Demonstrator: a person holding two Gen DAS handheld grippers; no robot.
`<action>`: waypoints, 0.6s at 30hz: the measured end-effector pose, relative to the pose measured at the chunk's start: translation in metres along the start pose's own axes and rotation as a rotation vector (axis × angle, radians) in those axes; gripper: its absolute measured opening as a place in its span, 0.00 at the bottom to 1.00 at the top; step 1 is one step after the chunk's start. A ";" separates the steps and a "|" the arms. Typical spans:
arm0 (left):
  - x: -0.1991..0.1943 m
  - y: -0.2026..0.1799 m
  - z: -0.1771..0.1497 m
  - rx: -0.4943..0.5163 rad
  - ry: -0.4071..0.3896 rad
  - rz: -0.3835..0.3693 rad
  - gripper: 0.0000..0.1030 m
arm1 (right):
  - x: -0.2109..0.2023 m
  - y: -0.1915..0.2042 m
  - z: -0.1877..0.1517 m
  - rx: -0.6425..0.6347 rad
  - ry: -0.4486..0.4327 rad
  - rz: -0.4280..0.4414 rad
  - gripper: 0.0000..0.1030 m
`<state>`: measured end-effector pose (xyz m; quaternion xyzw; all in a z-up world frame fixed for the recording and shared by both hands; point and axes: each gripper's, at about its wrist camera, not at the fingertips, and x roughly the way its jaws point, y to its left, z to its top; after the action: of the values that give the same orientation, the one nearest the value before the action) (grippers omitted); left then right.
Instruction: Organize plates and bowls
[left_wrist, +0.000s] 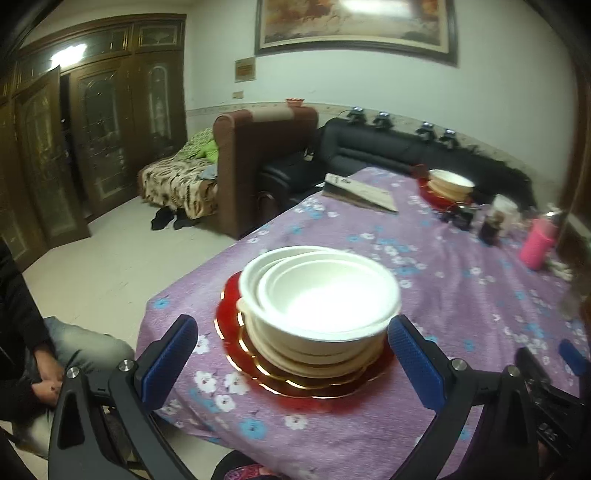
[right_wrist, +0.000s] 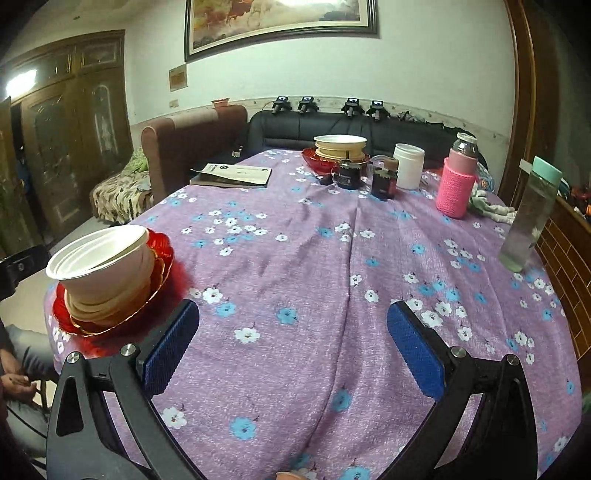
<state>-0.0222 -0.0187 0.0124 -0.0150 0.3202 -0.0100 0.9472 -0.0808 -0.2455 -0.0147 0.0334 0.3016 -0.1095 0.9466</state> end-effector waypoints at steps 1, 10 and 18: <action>0.002 0.002 0.000 -0.007 0.005 0.007 1.00 | -0.001 0.001 0.000 0.003 0.000 -0.002 1.00; 0.010 0.014 -0.003 -0.065 0.032 0.002 1.00 | 0.003 -0.007 -0.002 0.019 0.017 0.001 1.00; 0.015 0.012 0.000 -0.060 0.037 0.018 1.00 | 0.012 -0.012 -0.009 0.035 0.046 0.008 1.00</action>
<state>-0.0107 -0.0071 0.0028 -0.0406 0.3379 0.0079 0.9403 -0.0786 -0.2584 -0.0290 0.0537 0.3210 -0.1103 0.9391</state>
